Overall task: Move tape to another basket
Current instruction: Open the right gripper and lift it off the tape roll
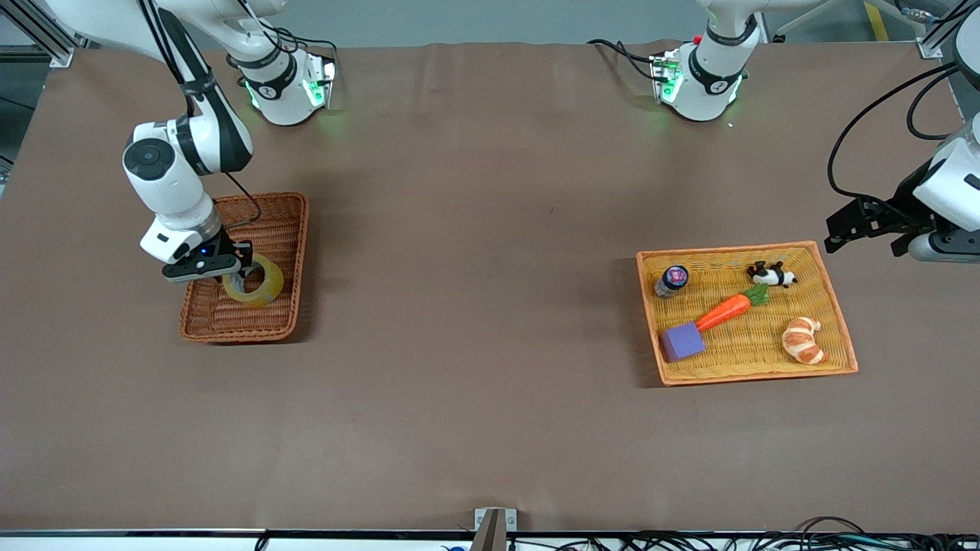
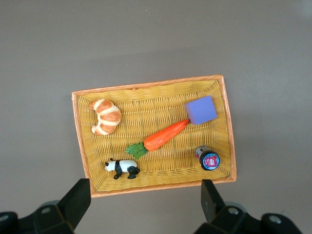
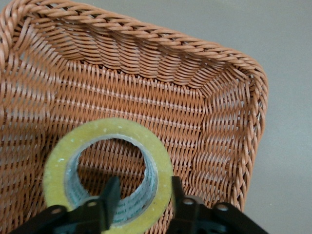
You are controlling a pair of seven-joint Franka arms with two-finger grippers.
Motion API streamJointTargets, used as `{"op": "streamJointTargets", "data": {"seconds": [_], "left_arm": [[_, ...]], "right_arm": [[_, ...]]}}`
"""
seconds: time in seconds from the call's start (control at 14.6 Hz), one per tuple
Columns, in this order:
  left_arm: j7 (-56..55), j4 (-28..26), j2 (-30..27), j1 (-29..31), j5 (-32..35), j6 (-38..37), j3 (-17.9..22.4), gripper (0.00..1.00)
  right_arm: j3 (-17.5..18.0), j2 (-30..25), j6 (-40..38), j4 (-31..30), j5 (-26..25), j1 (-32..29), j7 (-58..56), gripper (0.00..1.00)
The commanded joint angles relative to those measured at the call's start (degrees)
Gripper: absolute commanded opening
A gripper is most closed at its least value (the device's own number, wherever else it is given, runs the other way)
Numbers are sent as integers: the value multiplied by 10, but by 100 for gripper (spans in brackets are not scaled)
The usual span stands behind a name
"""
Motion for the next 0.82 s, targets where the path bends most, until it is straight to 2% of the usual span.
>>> {"op": "streamJointTargets", "data": {"seconds": [0.0, 0.27, 0.68, 0.75], "left_arm": [[-5, 5, -5, -1, -3, -8, 2, 100], [-6, 5, -5, -2, -3, -8, 2, 100], [-3, 6, -4, 0, -7, -7, 3, 100], [-2, 6, -4, 0, -7, -7, 3, 100]], "right_arm": [[-3, -24, 8, -13, 5, 1, -5, 100], [-3, -57, -19, 48, 4, 1, -5, 100], [4, -123, -216, 162, 15, 5, 39, 100], [5, -141, -251, 175, 53, 7, 44, 100]]}}
